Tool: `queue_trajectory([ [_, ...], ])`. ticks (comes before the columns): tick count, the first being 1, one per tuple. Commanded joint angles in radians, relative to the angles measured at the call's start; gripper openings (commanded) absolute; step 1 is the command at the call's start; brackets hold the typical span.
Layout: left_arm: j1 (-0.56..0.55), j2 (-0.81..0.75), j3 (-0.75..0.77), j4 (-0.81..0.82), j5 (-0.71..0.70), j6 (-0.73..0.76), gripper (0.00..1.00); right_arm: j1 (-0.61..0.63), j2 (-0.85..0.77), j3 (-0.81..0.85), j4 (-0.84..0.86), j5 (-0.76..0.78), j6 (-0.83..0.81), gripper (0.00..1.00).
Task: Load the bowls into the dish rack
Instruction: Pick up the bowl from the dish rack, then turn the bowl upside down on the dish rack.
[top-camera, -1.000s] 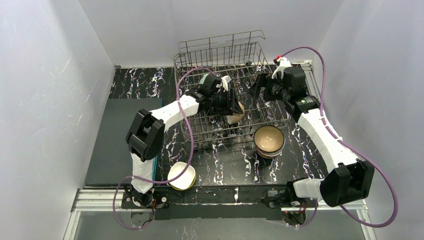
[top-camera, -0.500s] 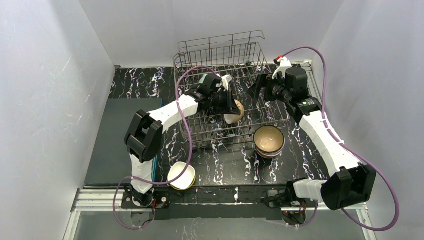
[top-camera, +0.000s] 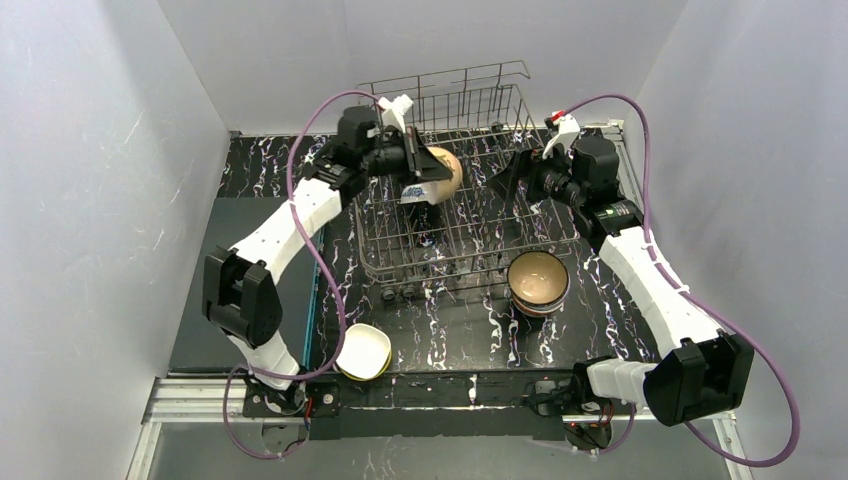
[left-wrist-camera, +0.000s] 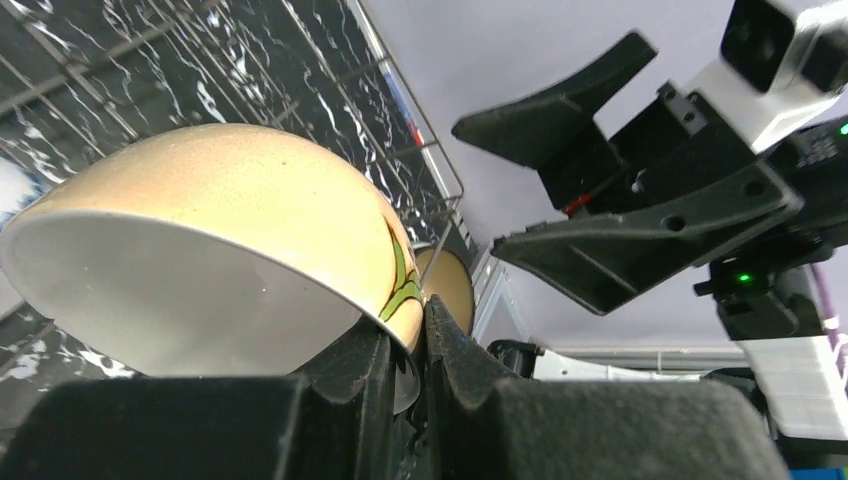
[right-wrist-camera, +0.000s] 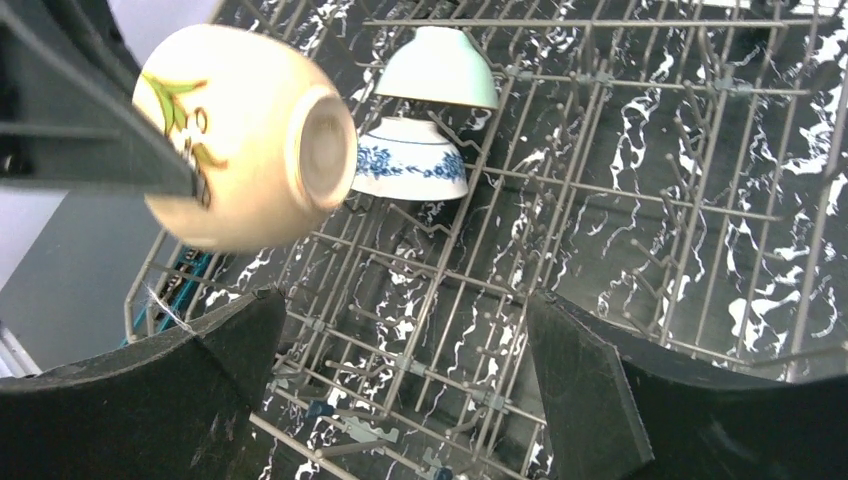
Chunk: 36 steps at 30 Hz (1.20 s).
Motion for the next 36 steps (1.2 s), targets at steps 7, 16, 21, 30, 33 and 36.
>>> queue_trajectory([
  [7,0.212,-0.083,-0.024,0.116,0.164,-0.037,0.0,0.03,0.019,-0.003,0.147,-0.049,0.029,0.99],
  [16,0.301,-0.182,-0.18,0.219,0.146,-0.103,0.0,0.295,0.102,0.072,0.184,0.131,-0.139,0.99],
  [21,0.302,-0.26,-0.23,0.244,0.126,-0.094,0.0,0.361,0.14,0.082,0.253,0.079,-0.192,0.99],
  [30,0.301,-0.279,-0.293,0.434,0.212,-0.193,0.0,0.43,0.219,0.109,0.446,-0.014,-0.162,0.99],
  [33,0.299,-0.285,-0.3,0.448,0.216,-0.197,0.0,0.456,0.249,0.122,0.469,0.044,-0.163,0.99],
  [36,0.296,-0.285,-0.304,0.456,0.219,-0.198,0.0,0.478,0.28,0.14,0.473,0.104,-0.187,0.99],
])
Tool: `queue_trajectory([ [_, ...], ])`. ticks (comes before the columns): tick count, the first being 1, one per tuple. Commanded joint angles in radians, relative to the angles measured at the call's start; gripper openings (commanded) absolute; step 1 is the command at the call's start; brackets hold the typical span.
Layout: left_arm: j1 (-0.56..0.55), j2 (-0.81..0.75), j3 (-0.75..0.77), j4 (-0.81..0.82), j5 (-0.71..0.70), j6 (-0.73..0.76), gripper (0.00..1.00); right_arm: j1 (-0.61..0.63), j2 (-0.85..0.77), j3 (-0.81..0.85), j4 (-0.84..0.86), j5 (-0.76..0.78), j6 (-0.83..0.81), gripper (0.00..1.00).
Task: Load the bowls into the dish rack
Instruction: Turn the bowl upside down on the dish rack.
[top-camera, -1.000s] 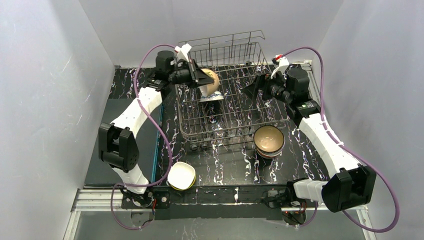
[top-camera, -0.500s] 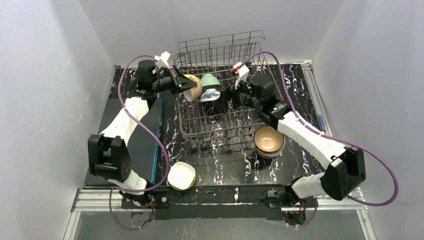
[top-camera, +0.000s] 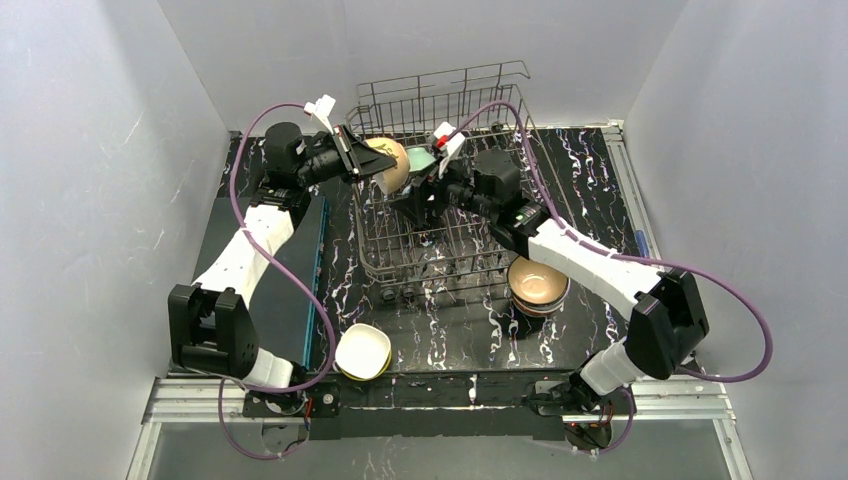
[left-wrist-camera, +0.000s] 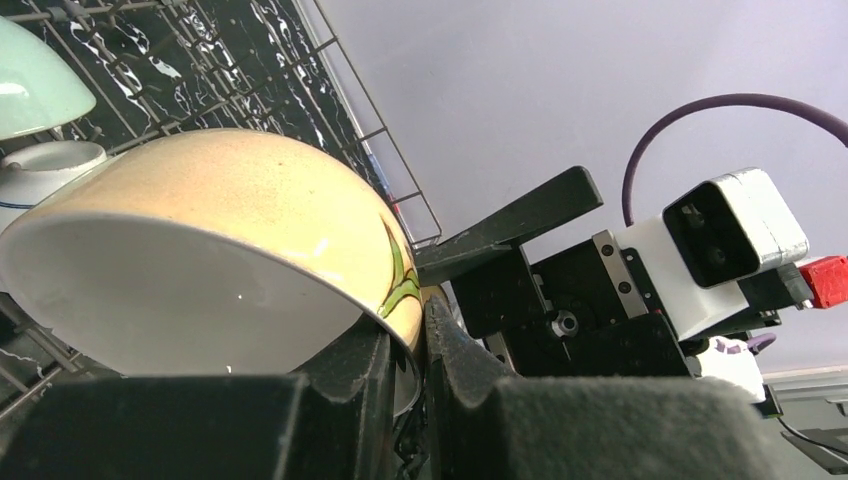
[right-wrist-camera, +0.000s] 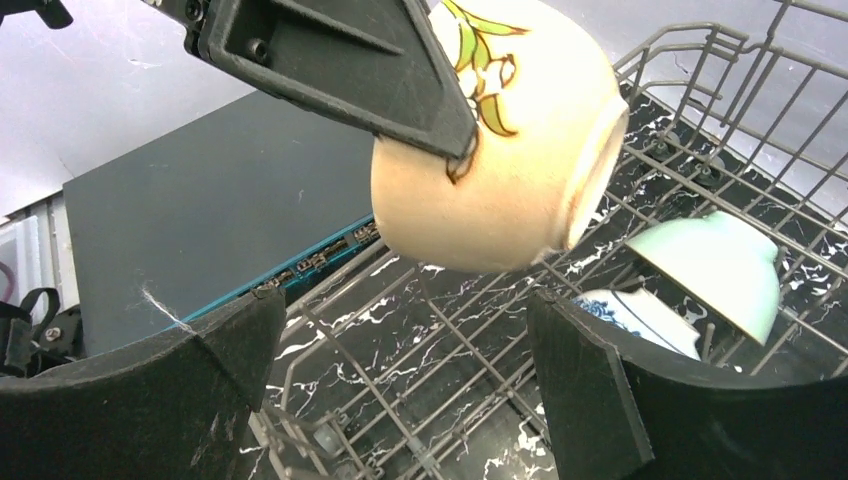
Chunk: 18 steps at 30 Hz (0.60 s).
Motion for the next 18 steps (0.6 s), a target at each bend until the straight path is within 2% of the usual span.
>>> queue_trajectory([
  [1,-0.009,-0.057,0.005,0.117,0.052,-0.019,0.0,0.028,0.037,0.068,0.091,0.083,-0.041,0.99],
  [9,-0.019,-0.051,0.001,0.129,0.064,-0.014,0.0,0.031,0.113,0.15,0.042,0.112,-0.105,0.99],
  [18,-0.024,-0.046,0.0,0.131,0.07,-0.01,0.0,0.028,0.128,0.19,-0.019,0.136,-0.208,0.99],
])
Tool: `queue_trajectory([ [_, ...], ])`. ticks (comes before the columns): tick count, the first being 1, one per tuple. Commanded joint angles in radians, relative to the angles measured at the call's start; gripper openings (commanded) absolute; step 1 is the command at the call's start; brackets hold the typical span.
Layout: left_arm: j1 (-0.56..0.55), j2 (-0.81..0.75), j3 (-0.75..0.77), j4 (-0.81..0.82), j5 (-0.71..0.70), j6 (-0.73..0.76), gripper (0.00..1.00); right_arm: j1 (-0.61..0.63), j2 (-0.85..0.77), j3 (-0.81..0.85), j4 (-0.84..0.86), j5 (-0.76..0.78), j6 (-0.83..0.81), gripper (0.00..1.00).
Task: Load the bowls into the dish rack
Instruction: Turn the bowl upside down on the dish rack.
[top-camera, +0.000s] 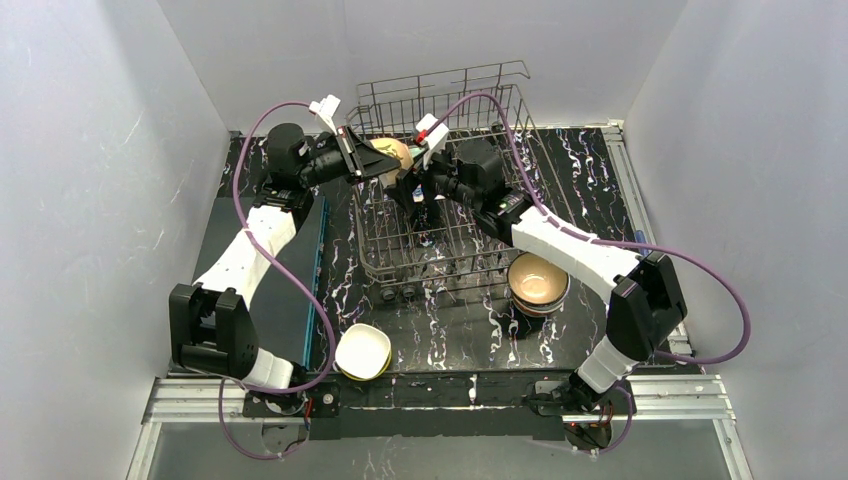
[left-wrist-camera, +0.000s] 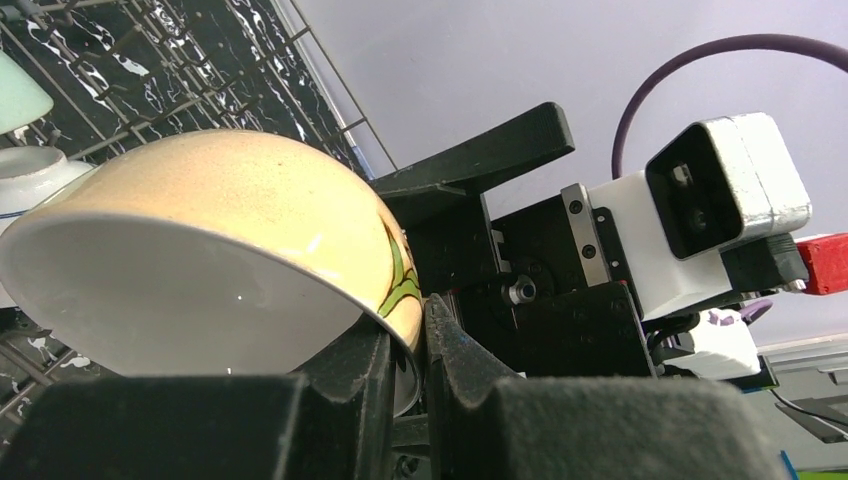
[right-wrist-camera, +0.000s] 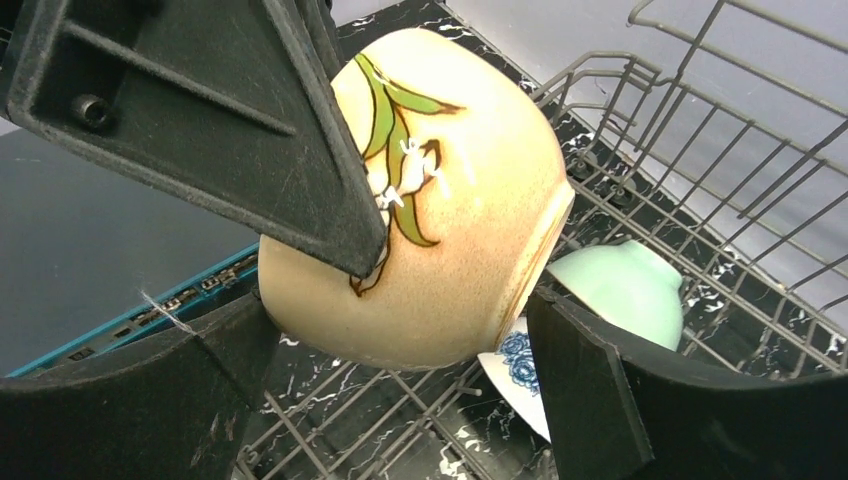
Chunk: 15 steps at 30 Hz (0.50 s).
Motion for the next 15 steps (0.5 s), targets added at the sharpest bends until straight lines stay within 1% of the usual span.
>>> queue_trajectory([
  [1,-0.007,-0.044,0.013,0.081,0.044,0.002,0.0,-0.002,-0.006,0.061,-0.002,0.01,-0.079,0.99],
  [3,-0.008,-0.041,0.014,0.08,0.048,0.001,0.0,-0.017,-0.008,0.063,-0.002,-0.027,-0.085,0.99],
  [5,-0.01,-0.039,0.015,0.082,0.05,-0.001,0.0,-0.043,-0.006,0.071,-0.004,-0.096,-0.067,0.99],
  [10,-0.012,-0.034,0.013,0.088,0.052,-0.004,0.0,-0.104,0.019,0.108,-0.031,-0.232,0.056,0.98],
  [13,-0.012,-0.03,0.011,0.089,0.052,-0.007,0.0,-0.122,0.021,0.104,-0.005,-0.294,0.107,0.94],
  [15,-0.013,-0.028,0.011,0.088,0.052,-0.006,0.0,-0.123,0.016,0.093,0.011,-0.313,0.121,0.87],
])
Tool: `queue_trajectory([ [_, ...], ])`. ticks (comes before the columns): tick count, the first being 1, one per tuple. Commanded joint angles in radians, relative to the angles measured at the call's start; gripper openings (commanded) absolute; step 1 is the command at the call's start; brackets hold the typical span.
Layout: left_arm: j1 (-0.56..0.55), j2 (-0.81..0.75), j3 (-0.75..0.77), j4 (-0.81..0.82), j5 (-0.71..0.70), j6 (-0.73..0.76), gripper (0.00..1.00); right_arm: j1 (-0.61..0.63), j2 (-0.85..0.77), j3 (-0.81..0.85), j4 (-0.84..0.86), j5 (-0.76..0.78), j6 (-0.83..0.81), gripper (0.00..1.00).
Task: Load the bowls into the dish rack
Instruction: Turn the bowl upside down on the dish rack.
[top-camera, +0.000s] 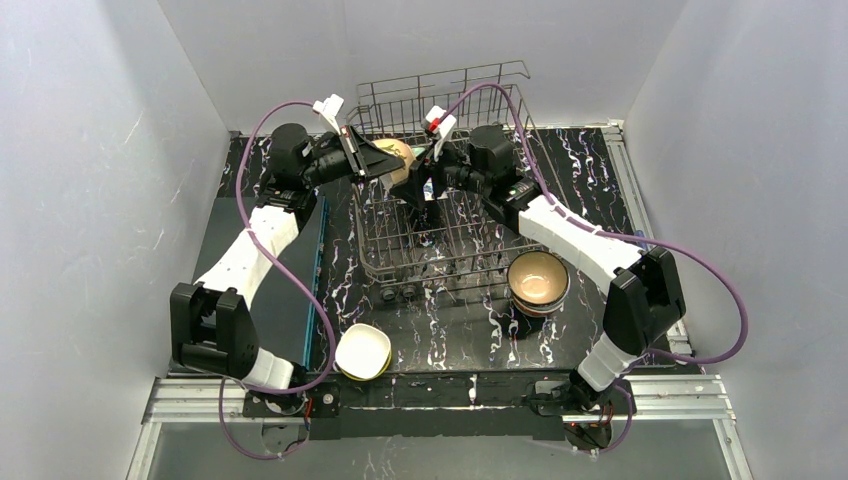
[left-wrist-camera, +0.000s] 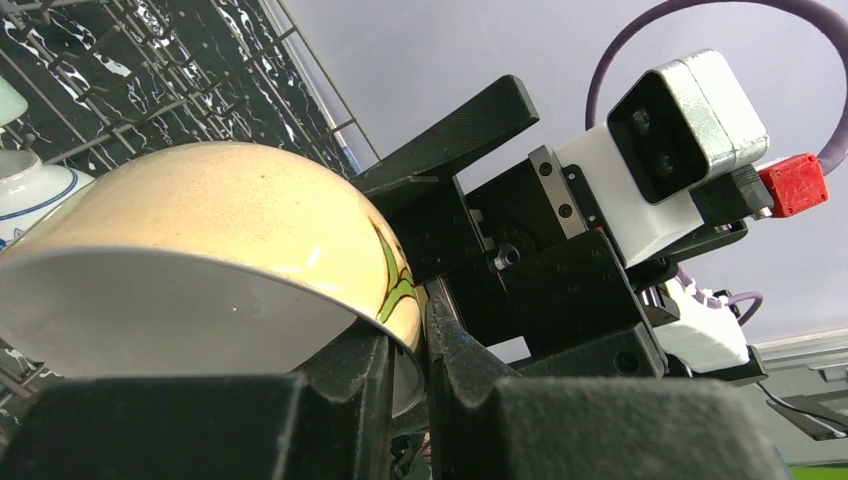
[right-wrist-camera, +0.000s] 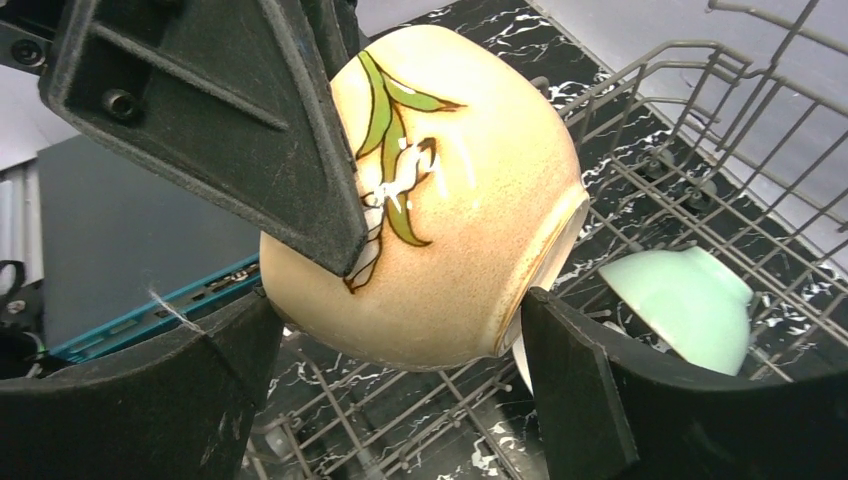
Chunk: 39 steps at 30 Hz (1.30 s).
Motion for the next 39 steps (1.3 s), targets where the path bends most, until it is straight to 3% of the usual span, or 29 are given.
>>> queue_trajectory([
  [1,0.003,-0.028,0.012,0.066,0.052,0.01,0.0,-0.034,-0.009,0.036,0.067,-0.081,0.081,0.83],
  [11,0.003,-0.017,0.01,0.066,0.05,0.0,0.0,-0.033,-0.034,0.001,0.101,-0.055,0.097,0.56],
  [13,0.003,-0.014,0.01,0.065,0.05,-0.002,0.0,-0.033,-0.035,-0.004,0.11,-0.053,0.1,0.64],
  [16,0.001,-0.011,0.01,0.066,0.051,-0.003,0.0,-0.033,-0.037,-0.017,0.136,-0.054,0.103,0.86],
  [19,0.001,-0.009,0.01,0.066,0.052,-0.004,0.0,-0.034,-0.04,-0.027,0.156,-0.06,0.1,0.98],
  [39,-0.003,-0.005,0.009,0.066,0.054,-0.006,0.0,-0.034,0.005,0.012,0.088,-0.05,0.114,0.99],
])
